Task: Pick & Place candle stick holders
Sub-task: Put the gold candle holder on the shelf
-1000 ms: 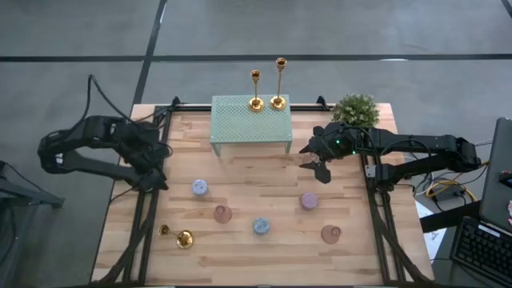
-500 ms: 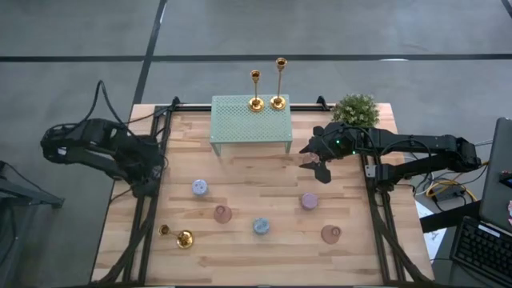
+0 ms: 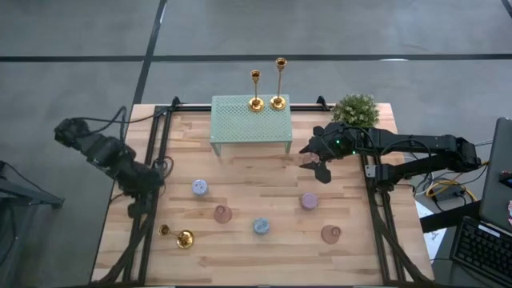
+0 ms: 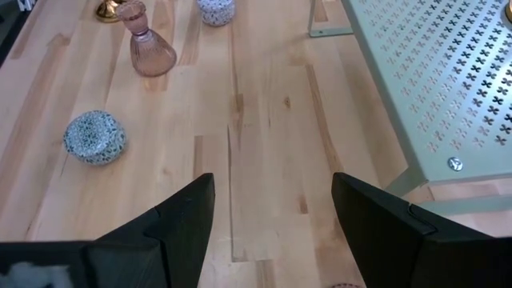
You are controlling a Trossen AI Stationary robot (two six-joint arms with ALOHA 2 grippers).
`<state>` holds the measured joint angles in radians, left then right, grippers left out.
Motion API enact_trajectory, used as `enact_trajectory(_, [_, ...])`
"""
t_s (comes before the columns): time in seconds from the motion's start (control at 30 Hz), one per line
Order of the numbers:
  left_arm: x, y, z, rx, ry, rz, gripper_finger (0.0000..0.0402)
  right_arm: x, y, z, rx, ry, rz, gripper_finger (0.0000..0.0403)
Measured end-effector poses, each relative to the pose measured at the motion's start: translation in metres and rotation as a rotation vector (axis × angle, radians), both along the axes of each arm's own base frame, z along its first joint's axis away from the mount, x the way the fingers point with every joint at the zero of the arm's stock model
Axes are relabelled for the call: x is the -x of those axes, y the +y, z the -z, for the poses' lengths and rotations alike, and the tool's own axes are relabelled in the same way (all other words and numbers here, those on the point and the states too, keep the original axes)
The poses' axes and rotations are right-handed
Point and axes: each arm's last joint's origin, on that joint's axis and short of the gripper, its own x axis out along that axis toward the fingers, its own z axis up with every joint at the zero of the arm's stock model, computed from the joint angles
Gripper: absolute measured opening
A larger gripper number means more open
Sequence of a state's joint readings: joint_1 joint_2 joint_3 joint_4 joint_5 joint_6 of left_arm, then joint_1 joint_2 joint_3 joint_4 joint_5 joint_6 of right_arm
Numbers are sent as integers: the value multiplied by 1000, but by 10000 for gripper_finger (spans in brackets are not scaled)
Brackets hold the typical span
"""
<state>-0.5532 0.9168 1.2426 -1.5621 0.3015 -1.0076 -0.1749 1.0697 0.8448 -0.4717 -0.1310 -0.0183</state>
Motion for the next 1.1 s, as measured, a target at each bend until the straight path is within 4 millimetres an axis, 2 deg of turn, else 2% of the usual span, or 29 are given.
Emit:
enact_trajectory(0.43, [13,-38,25,-130,-54,99,259,0,0,0,20,0,-17,244])
enact_trajectory(0.83, [8,-84,81,-66,-104,114,259,0,0,0,29,0,-25,244])
enact_trajectory(1.1, [-2,-97,110,-105,-202,59,259,0,0,0,28,0,-25,244])
